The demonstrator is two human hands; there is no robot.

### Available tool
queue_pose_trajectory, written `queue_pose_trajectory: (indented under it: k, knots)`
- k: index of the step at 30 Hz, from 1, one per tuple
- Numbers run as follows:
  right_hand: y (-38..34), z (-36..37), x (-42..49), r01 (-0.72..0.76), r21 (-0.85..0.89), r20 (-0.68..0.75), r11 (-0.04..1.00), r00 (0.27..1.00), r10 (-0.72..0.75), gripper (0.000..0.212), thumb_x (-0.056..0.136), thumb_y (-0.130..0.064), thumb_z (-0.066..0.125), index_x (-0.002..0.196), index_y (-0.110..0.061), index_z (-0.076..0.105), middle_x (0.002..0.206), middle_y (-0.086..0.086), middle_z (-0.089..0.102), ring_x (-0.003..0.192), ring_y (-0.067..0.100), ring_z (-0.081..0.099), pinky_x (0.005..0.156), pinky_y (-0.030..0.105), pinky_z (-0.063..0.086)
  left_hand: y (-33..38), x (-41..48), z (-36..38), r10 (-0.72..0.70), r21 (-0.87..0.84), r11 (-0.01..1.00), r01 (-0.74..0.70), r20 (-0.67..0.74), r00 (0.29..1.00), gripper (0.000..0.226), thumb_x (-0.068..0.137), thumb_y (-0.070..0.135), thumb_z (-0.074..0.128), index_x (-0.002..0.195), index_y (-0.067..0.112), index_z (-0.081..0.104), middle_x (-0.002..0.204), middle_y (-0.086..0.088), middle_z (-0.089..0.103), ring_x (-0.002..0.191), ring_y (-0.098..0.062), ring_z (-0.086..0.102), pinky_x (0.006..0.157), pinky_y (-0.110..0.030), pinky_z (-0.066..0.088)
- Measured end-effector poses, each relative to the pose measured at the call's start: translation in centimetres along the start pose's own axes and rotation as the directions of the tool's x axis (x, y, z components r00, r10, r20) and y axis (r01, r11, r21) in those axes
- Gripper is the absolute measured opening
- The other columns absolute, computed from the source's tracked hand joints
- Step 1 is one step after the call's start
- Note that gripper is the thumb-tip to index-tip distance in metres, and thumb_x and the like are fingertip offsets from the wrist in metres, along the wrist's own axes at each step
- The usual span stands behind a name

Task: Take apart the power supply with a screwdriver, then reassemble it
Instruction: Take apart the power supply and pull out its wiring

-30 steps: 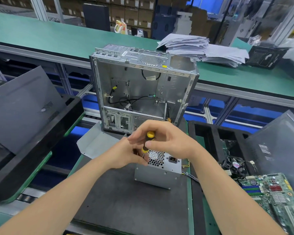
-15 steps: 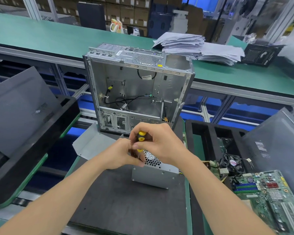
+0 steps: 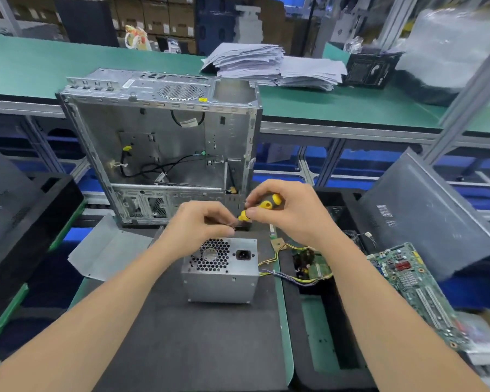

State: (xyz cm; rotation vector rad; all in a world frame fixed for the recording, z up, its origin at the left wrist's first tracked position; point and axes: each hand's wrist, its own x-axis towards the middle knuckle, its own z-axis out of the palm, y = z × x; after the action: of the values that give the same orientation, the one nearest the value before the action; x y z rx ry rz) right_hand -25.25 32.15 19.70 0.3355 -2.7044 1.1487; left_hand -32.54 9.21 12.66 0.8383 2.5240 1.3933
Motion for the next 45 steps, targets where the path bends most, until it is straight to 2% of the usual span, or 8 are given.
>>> queue_pose_trajectory:
  k: [8, 16, 21, 27, 31, 36, 41, 45]
  knots:
    - [8.6, -2.3, -6.3, -0.219, -0.253, 0.224, 0.942, 0.934, 0.277, 0.021, 0.098, -0.034, 0.066, 0.117, -0.03, 0.074, 0.08, -0.015, 0.07, 0.067, -0.004, 0.066, 0.071, 0.027, 0.053, 5.1, 3.9, 9.4, 0.16, 0.345, 0.928, -0.144, -0.021, 0.987, 0.016, 0.081, 0.013, 0.086, 0.086, 0.027, 0.08, 0.074, 0.022, 0.065, 0.084, -0.012, 0.05, 0.077, -0.028, 0.038]
    - [17.3, -0.3, -12.3, -0.46, 0.03, 0.155, 0.888, 0.879, 0.45, 0.013, 0.102, -0.02, 0.064, 0.113, -0.022, 0.057, 0.082, 0.003, 0.076, 0.07, 0.014, 0.076, 0.075, 0.041, 0.064, 6.1, 3.0, 18.7, 0.267, 0.374, 0.889, -0.264, 0.046, 0.963, 0.024, 0.086, -0.008, 0.064, 0.099, 0.013, 0.064, 0.1, 0.0, 0.056, 0.087, -0.026, 0.055, 0.084, -0.041, 0.048]
    - [21.3, 0.7, -14.9, -0.523, 0.12, 0.114, 0.844, 0.852, 0.512, 0.017, 0.096, -0.026, 0.075, 0.108, -0.025, 0.064, 0.079, 0.0, 0.077, 0.075, 0.014, 0.077, 0.078, 0.042, 0.062, 3.9, 2.1, 22.6, 0.03, 0.381, 0.888, -0.256, 0.508, 0.861, 0.01, 0.096, 0.019, 0.067, 0.105, 0.023, 0.071, 0.104, 0.005, 0.067, 0.099, -0.016, 0.062, 0.09, -0.037, 0.052]
    - [24.2, 1.6, -16.4, -0.51, 0.178, 0.159, 0.841, 0.859, 0.487, 0.021, 0.091, -0.027, 0.079, 0.108, -0.032, 0.068, 0.065, -0.022, 0.064, 0.062, 0.001, 0.063, 0.068, 0.029, 0.052, 1.9, 1.1, 27.2, -0.121, 0.49, 0.784, -0.381, 0.723, 0.68, 0.021, 0.1, 0.022, 0.061, 0.112, 0.016, 0.077, 0.111, -0.003, 0.073, 0.109, -0.024, 0.061, 0.098, -0.038, 0.048]
    - [25.6, 1.3, -16.9, -0.511, 0.292, 0.172, 0.808, 0.859, 0.482, 0.023, 0.09, -0.023, 0.082, 0.11, -0.028, 0.071, 0.066, -0.017, 0.061, 0.073, 0.024, 0.072, 0.074, 0.034, 0.053, 1.0, 1.2, 30.8, -0.217, 0.618, 0.587, -0.523, 0.742, 0.634, 0.019, 0.094, 0.014, 0.06, 0.107, 0.012, 0.074, 0.107, -0.011, 0.073, 0.105, -0.032, 0.067, 0.086, -0.037, 0.048]
    - [27.0, 1.2, -17.3, -0.5, 0.372, 0.194, 0.782, 0.866, 0.462, 0.027, 0.09, -0.027, 0.083, 0.114, -0.024, 0.071, 0.063, -0.022, 0.058, 0.065, 0.004, 0.062, 0.072, 0.03, 0.053, 0.2, 1.8, 34.7, -0.381, 0.763, 0.456, -0.458, 0.633, 0.674, 0.026, 0.093, 0.015, 0.066, 0.119, 0.012, 0.068, 0.122, -0.008, 0.07, 0.119, -0.029, 0.064, 0.1, -0.037, 0.046]
    - [27.5, 1.0, -17.3, -0.496, 0.47, 0.221, 0.73, 0.867, 0.447, 0.027, 0.088, -0.027, 0.083, 0.112, -0.024, 0.071, 0.076, 0.014, 0.069, 0.094, 0.05, 0.072, 0.088, 0.06, 0.059, -0.3, 1.5, 36.6, -0.469, 0.831, 0.427, -0.357, 0.541, 0.698, 0.032, 0.091, 0.015, 0.068, 0.123, 0.014, 0.065, 0.123, -0.004, 0.069, 0.119, -0.026, 0.065, 0.104, -0.036, 0.047]
    - [28.1, 1.1, -17.3, -0.488, 0.465, 0.237, 0.739, 0.872, 0.428, 0.025, 0.087, -0.031, 0.084, 0.109, -0.029, 0.072, 0.069, 0.004, 0.058, 0.071, 0.026, 0.066, 0.081, 0.049, 0.06, -0.4, 1.6, 36.6, -0.464, 0.814, 0.433, -0.387, 0.57, 0.678, 0.038, 0.091, 0.011, 0.069, 0.128, 0.011, 0.061, 0.128, -0.008, 0.067, 0.121, -0.028, 0.064, 0.106, -0.039, 0.048]
